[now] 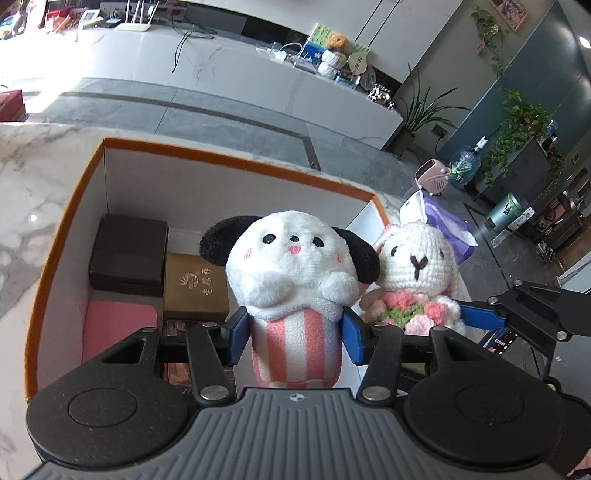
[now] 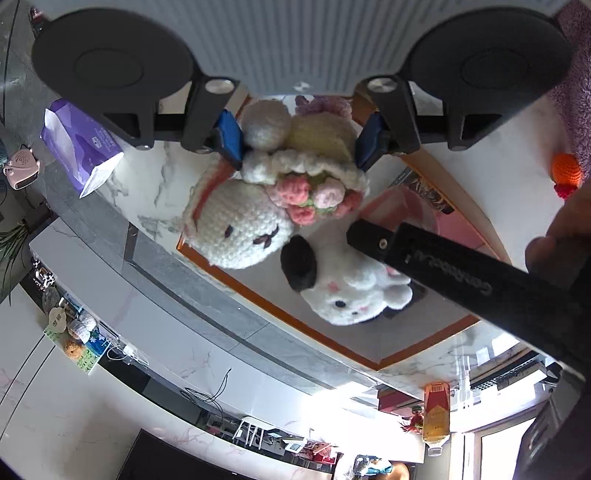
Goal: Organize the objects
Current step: 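Lower the dog plush into the box while the right tool lowers the bunny beside it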
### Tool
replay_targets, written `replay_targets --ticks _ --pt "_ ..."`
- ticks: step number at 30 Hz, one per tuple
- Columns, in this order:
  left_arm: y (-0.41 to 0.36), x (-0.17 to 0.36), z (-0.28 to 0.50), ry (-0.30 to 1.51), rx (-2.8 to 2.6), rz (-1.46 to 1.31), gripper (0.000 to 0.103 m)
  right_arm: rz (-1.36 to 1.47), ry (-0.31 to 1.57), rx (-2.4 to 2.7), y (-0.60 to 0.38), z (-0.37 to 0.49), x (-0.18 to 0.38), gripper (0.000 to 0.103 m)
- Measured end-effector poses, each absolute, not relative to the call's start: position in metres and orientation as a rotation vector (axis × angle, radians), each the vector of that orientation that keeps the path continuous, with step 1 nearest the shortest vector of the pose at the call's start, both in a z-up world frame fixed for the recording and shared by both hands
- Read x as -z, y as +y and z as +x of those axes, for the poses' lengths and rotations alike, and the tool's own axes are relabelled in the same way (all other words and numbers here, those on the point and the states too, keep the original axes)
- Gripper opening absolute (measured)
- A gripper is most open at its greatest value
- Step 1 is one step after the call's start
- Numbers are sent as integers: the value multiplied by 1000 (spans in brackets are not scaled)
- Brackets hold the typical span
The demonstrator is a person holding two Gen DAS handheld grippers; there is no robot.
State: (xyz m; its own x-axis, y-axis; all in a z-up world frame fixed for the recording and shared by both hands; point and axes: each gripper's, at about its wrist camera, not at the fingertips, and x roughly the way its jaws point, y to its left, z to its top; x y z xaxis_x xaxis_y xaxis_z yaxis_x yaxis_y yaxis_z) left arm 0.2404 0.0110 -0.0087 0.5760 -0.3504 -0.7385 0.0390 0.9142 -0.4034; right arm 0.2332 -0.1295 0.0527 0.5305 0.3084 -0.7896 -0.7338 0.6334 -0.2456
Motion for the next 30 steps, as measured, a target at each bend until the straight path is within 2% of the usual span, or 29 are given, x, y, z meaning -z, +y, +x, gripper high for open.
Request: replay_targets --ticks 12,30 --pt "5 42 252 1027 199 -352 60 -527 947 -678 -122 258 -12 64" --pt "-1 50 263 1084 196 -335 63 -542 1095 -788 -126 287 -8 67"
